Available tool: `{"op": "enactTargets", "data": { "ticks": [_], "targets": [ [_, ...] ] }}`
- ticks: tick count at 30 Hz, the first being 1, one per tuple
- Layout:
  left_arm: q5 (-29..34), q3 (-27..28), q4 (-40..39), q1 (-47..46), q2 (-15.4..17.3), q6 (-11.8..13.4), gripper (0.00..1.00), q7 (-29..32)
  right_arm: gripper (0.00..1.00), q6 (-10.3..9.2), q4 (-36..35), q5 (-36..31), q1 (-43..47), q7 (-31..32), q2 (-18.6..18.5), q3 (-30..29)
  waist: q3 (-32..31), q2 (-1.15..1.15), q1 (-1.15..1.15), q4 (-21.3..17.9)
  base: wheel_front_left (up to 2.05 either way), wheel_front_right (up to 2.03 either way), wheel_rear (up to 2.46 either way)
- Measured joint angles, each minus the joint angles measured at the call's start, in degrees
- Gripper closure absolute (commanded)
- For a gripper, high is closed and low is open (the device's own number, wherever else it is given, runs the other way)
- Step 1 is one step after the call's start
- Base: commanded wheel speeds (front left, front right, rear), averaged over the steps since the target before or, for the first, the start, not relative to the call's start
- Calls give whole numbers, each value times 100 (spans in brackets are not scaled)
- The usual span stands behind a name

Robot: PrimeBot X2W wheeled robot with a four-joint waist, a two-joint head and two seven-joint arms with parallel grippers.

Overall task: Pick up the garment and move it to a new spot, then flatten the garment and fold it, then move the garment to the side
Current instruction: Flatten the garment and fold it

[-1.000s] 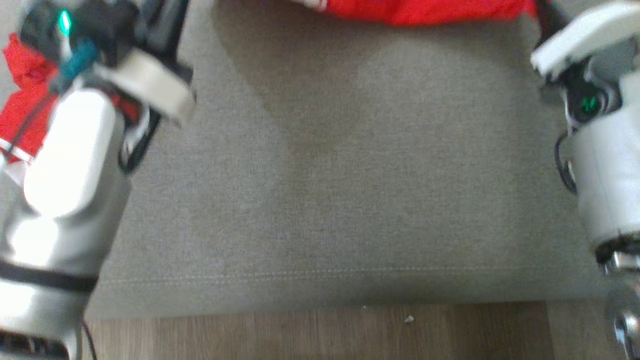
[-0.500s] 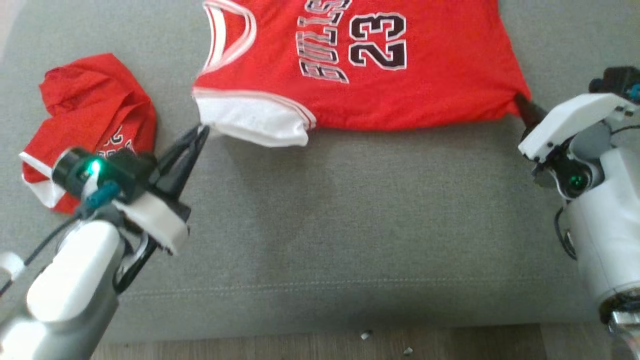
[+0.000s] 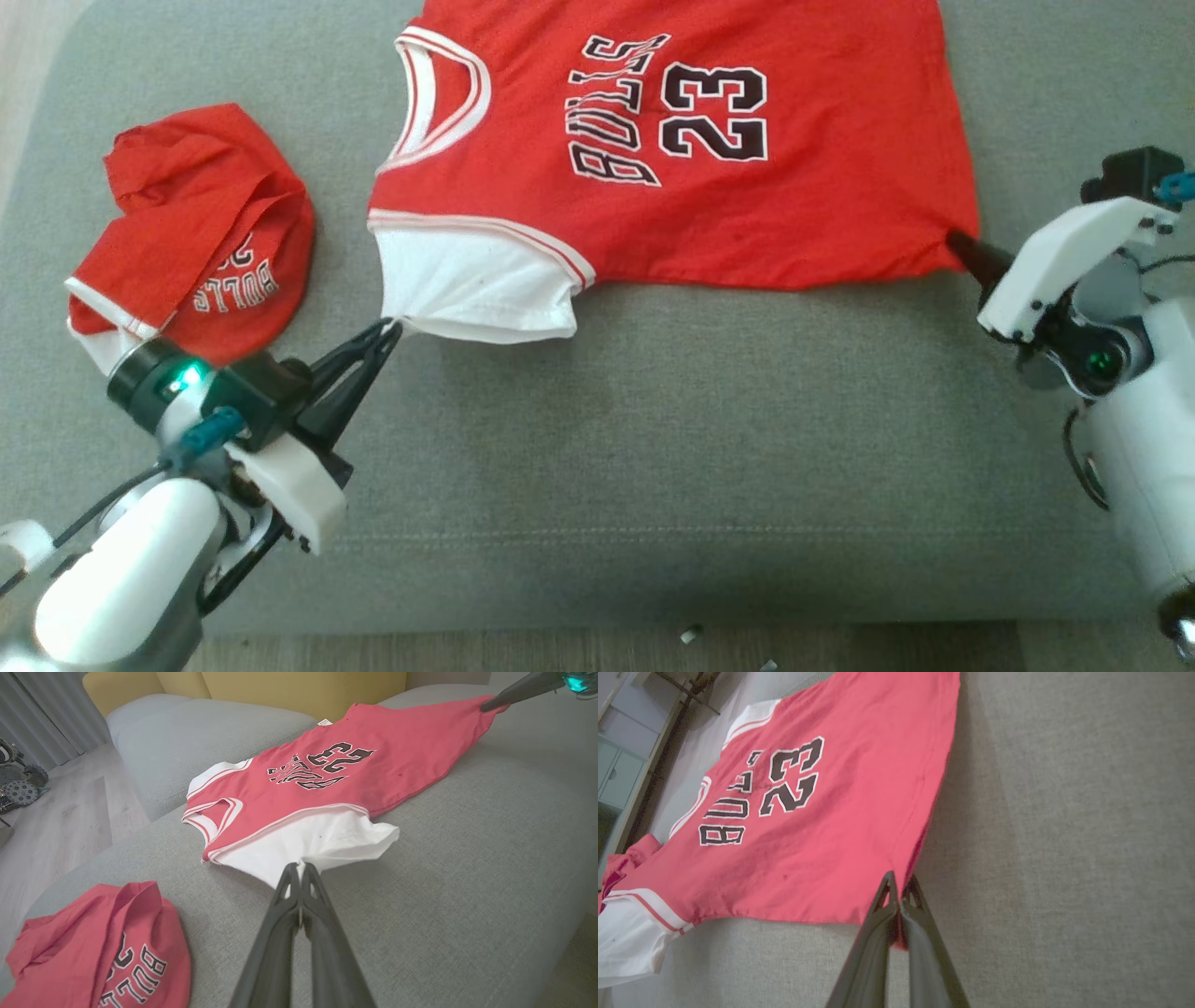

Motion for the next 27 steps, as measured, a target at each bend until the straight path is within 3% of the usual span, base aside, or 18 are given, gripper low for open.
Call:
{"op": "enactTargets", "data": {
  "ticks": [6, 17, 27],
  "targets": [
    [-194, -282, -194, 52, 174, 1, 100, 125, 100, 0, -120, 167, 168, 550, -341, 119, -34, 0, 0, 31, 0, 0, 0],
    [-594, -522, -354, 148, 371, 1, 100, 167, 100, 0, -98, 321, 378, 1448, -532, 120, -293, 0, 0, 21, 0, 0, 0],
    [-1051, -762, -667, 643, 722, 1, 100, 319, 100, 0, -534, 517, 829, 2267, -590, 263, -654, 0, 0, -74, 0, 0, 0]
  ]
}}
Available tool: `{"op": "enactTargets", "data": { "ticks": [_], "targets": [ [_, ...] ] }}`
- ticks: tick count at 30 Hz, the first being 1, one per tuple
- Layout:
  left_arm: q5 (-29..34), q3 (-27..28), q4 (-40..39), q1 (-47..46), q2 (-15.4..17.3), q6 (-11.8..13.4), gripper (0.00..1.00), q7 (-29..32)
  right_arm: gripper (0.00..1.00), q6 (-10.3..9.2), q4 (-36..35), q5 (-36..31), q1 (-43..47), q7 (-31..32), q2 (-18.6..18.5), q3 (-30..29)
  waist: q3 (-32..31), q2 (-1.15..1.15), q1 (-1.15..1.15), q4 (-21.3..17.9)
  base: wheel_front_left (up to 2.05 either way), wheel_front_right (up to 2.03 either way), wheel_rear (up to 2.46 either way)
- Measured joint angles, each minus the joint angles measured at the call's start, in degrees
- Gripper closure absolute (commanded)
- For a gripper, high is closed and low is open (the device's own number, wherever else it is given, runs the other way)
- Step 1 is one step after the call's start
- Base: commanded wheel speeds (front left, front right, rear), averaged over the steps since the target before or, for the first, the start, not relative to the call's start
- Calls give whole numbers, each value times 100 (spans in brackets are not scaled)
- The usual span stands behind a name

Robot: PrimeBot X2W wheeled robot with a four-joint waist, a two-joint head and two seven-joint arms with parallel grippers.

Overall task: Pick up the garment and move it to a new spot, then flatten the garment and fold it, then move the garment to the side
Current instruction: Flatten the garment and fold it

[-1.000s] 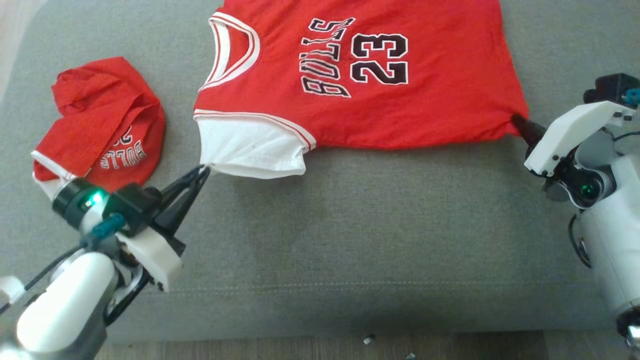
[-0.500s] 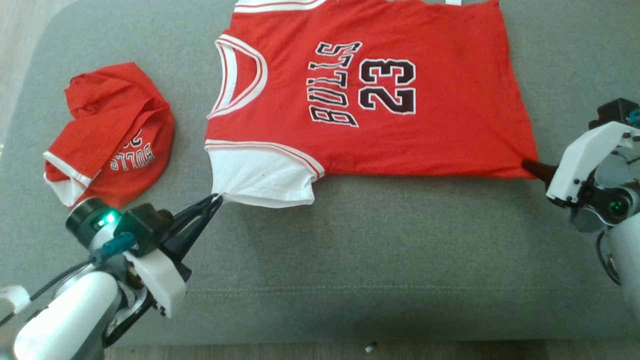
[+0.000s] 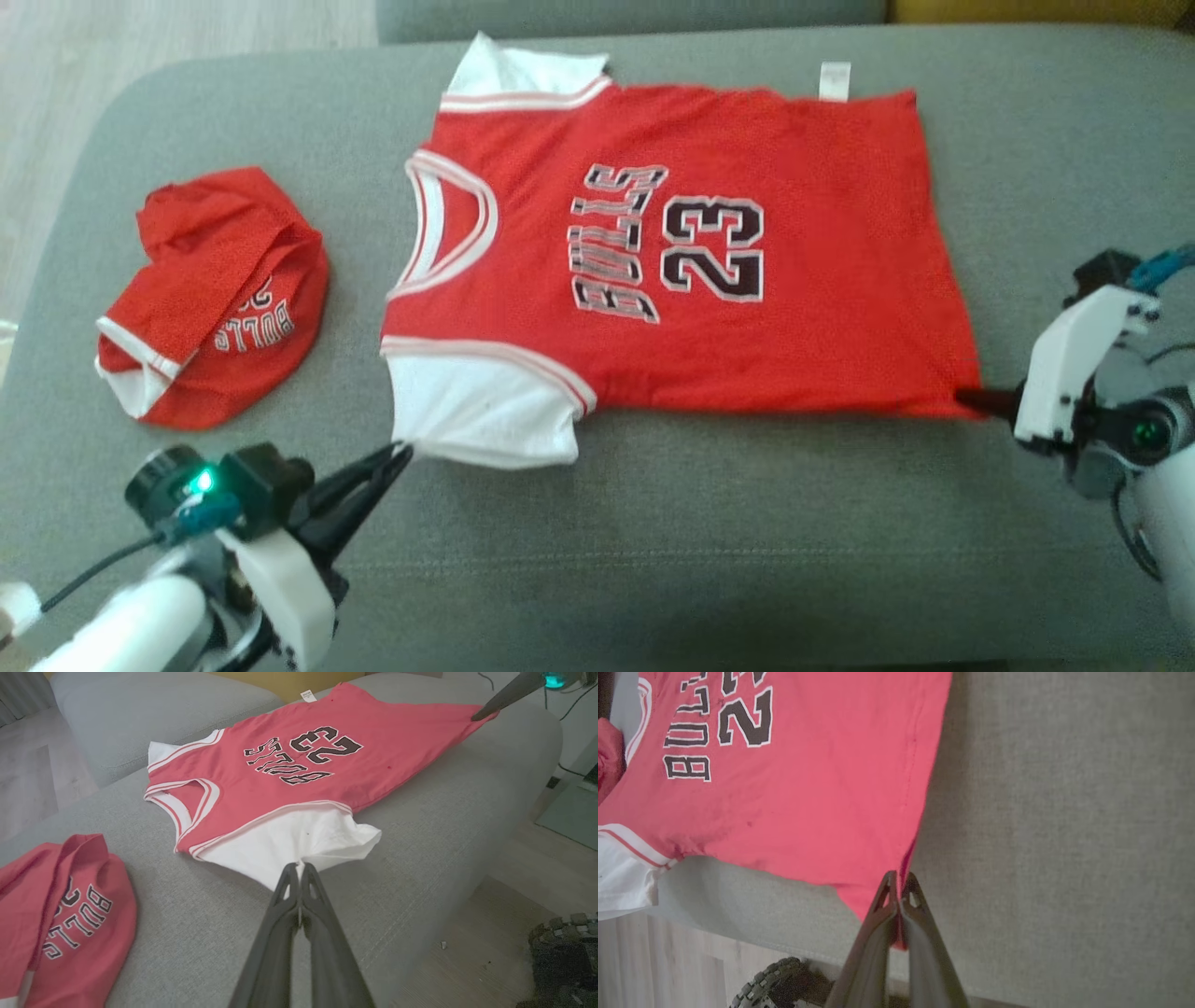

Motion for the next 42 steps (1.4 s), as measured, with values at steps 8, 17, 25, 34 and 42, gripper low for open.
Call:
{"op": "enactTargets", "data": {
  "ticks": [8, 17, 25, 34, 42],
  "targets": [
    [-465, -356, -536, 493, 467, -1, 100, 270, 100, 0, -297, 24, 549, 504, -134, -18, -284, 0, 0, -67, 0, 0, 0],
    [-1023, -583, -1111, 664, 864, 0, 100, 481, 100, 0, -768, -30, 1081, 979, -200, -193, -343, 0, 0, -70, 0, 0, 0],
    [-1126, -513, -1166, 732, 1002, 34, 100, 502, 100, 0, -1201, -169, 1290, 1169, -168, -526, -378, 0, 0, -116, 0, 0, 0],
    [-1328, -210, -1278, 431, 987, 134, 100, 452, 100, 0, -1328, -471, 1240, 1237, 123, -1020, -435, 0, 0, -207, 0, 0, 0],
    [-1327, 41, -1152, -149, 818, 157, 100, 442, 100, 0, -1181, -902, 635, 1101, 520, -1579, -177, 0, 0, -316, 0, 0, 0]
  ]
}}
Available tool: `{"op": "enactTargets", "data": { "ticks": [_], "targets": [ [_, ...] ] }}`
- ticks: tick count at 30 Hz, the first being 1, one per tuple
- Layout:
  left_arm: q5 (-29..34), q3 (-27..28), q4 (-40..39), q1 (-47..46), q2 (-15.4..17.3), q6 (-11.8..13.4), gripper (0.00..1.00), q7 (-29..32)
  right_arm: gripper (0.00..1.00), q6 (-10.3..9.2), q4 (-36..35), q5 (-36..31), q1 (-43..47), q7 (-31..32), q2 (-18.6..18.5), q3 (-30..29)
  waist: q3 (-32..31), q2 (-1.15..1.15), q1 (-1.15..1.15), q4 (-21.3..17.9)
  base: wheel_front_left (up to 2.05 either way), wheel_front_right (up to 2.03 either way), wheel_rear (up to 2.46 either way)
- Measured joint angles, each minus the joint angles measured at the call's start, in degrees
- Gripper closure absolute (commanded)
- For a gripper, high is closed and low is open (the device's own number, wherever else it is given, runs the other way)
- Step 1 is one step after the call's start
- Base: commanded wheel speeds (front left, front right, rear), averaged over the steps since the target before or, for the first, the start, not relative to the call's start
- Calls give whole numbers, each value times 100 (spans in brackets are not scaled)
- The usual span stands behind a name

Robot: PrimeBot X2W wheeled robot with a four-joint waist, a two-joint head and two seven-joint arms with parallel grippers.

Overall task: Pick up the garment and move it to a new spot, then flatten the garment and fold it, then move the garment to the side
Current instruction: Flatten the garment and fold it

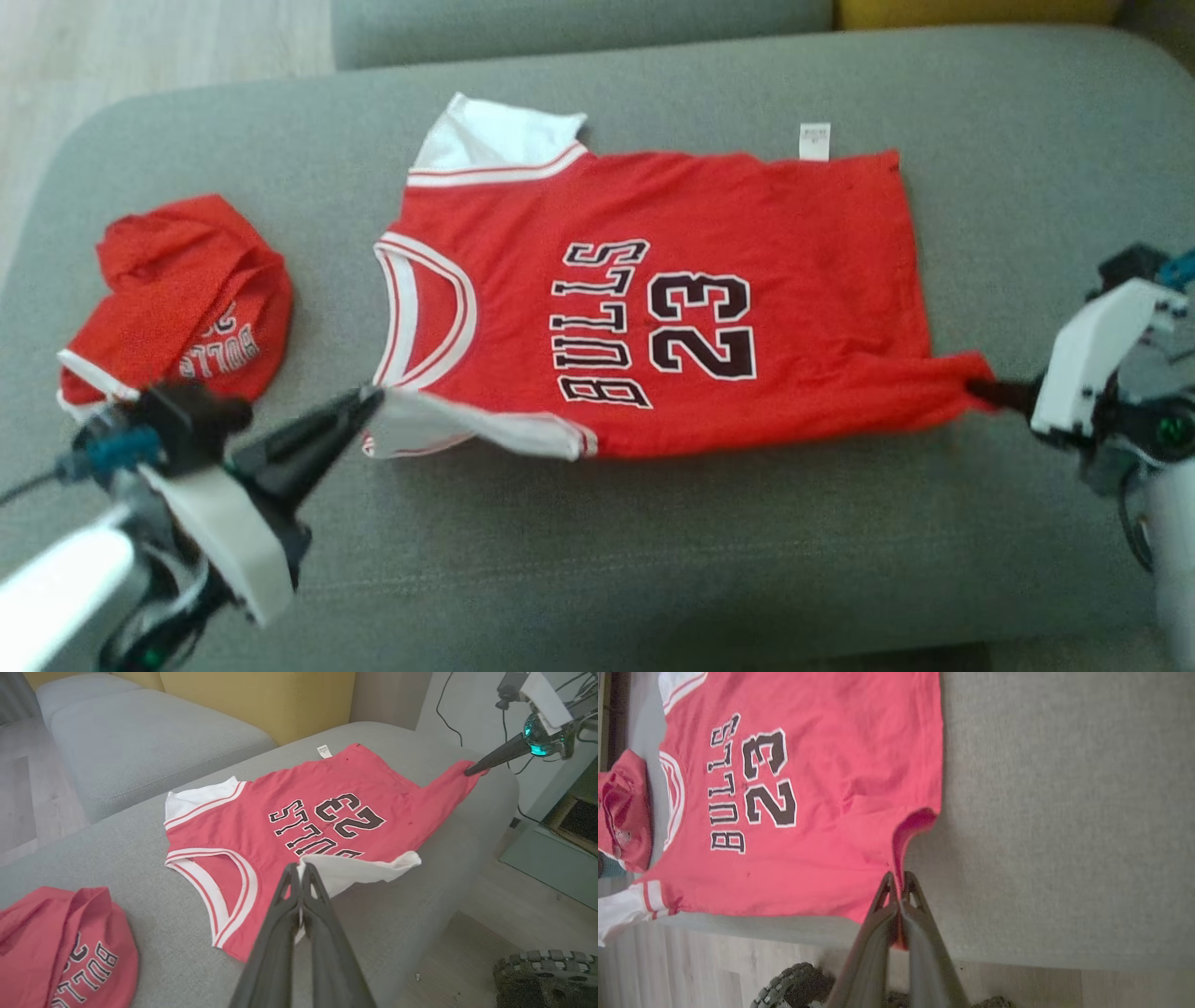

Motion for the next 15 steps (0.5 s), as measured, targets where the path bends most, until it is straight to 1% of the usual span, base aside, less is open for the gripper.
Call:
{"op": "enactTargets", "data": {
  "ticks": [4, 7, 11, 15],
  "targets": [
    [1, 89, 270, -349, -123, 0, 100, -46, 100, 0, 142, -177, -348, -198, 197, -212, 212, 0, 0, -49, 0, 0, 0],
    [1, 158, 495, -634, -281, -7, 100, -93, 100, 0, 214, -287, -572, -321, 313, -248, 389, 0, 0, -77, 0, 0, 0],
    [33, 171, 808, -992, -503, -12, 100, -138, 100, 0, 290, -408, -832, -517, 400, -233, 623, 0, 0, -93, 0, 0, 0],
    [121, 159, 1166, -1337, -715, -31, 100, -142, 100, 0, 396, -528, -1081, -705, 412, -223, 838, 0, 0, -96, 0, 0, 0]
  ]
}}
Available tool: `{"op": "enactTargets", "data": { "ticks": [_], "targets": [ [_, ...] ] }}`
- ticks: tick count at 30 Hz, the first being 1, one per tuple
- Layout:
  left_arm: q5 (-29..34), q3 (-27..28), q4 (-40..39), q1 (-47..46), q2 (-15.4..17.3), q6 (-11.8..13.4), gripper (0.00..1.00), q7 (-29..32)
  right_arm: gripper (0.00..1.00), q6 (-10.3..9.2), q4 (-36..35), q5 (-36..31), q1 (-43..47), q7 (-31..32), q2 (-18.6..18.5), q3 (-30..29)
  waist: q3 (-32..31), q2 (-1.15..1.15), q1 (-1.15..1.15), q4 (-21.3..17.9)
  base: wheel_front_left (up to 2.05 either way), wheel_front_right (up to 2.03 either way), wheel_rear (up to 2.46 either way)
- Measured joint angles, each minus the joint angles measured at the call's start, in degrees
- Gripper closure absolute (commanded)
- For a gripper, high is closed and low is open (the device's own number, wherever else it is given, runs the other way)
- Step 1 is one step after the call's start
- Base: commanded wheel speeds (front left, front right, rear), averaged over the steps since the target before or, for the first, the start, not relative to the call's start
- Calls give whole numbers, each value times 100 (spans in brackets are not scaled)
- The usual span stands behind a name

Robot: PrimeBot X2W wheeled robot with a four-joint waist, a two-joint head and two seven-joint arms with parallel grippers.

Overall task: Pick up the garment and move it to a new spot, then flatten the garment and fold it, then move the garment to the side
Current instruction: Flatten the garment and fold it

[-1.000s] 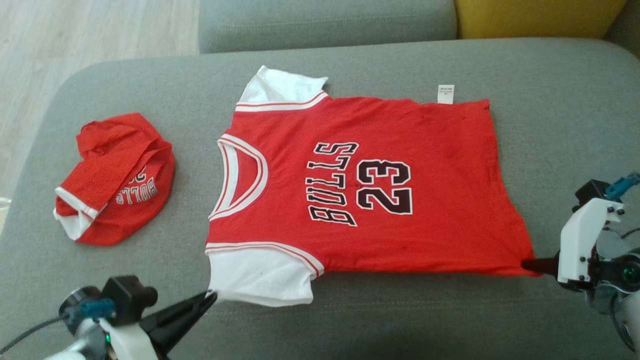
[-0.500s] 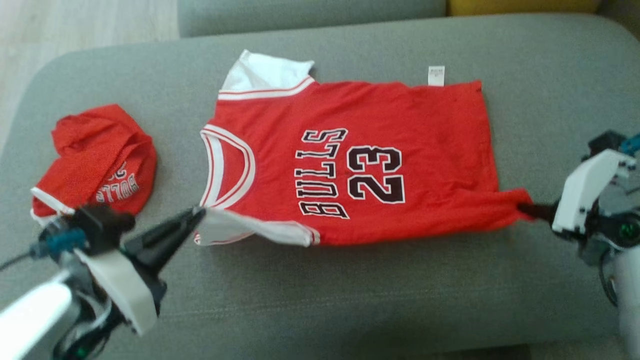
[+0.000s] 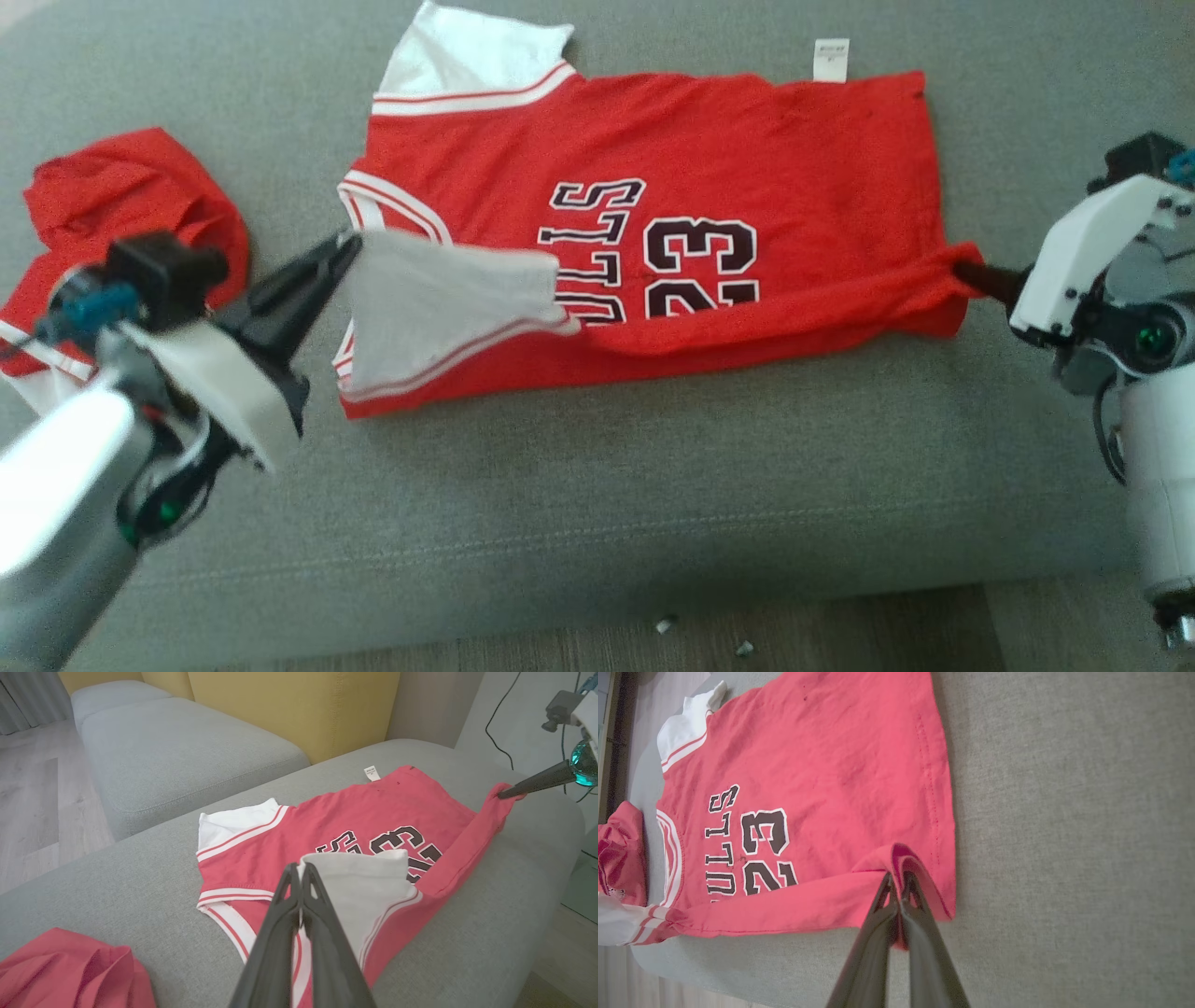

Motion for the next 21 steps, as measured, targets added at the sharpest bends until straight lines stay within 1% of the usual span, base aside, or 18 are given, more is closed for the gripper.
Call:
{"op": "enactTargets", "data": {
  "ticks": [6, 9, 10, 11, 13, 16, 17, 18, 19, 20, 21],
  "targets": [
    [163, -35, 664, -593, -231, -34, 100, -7, 100, 0, 238, -26, -312, -204, 20, 24, 276, 0, 0, -15, 0, 0, 0],
    [280, -110, 1129, -910, -399, -59, 100, -49, 100, 0, 415, -118, -493, -297, 83, 38, 436, 0, 0, -44, 0, 0, 0],
    [320, -143, 1237, -983, -437, -60, 100, -51, 25, 0, 450, -142, -540, -327, 100, 52, 472, 0, 0, -54, 0, 0, 0],
    [353, -163, 1345, -1047, -480, -60, 100, -58, 0, 0, 474, -186, -577, -416, 112, 63, 506, 0, 0, -64, 0, 0, 0],
    [363, -198, 1560, -1165, -557, -77, 100, -86, 0, 0, 541, -253, -686, -614, 146, 48, 576, 0, 0, -86, 0, 0, 0],
    [419, -202, 1935, -1336, -702, -69, 100, -175, 0, 0, 657, -376, -895, -1117, 194, -96, 668, 0, 1, -116, 0, 0, 0],
    [421, -194, 2054, -1381, -753, -42, 74, -215, 0, 0, 703, -376, -970, -1235, 218, -132, 688, 0, 1, -125, 0, 0, 0],
    [439, -178, 2170, -1424, -808, 2, 39, -279, 0, 0, 742, -375, -1033, -1306, 243, -145, 705, 0, 1, -133, 0, 0, 0],
    [455, -169, 2271, -1462, -862, 35, 14, -342, 0, 0, 767, -372, -1070, -1390, 269, -145, 717, 0, 0, -140, 0, 0, 0],
    [475, -164, 2363, -1490, -907, 87, 0, -407, 0, 0, 784, -375, -1090, -1502, 290, -125, 723, 0, 1, -144, 0, 0, 0],
    [509, -144, 2463, -1515, -960, 160, 0, -464, 0, 0, 786, -376, -1093, -1649, 293, -90, 724, 0, 1, -144, 0, 0, 0]
  ]
}}
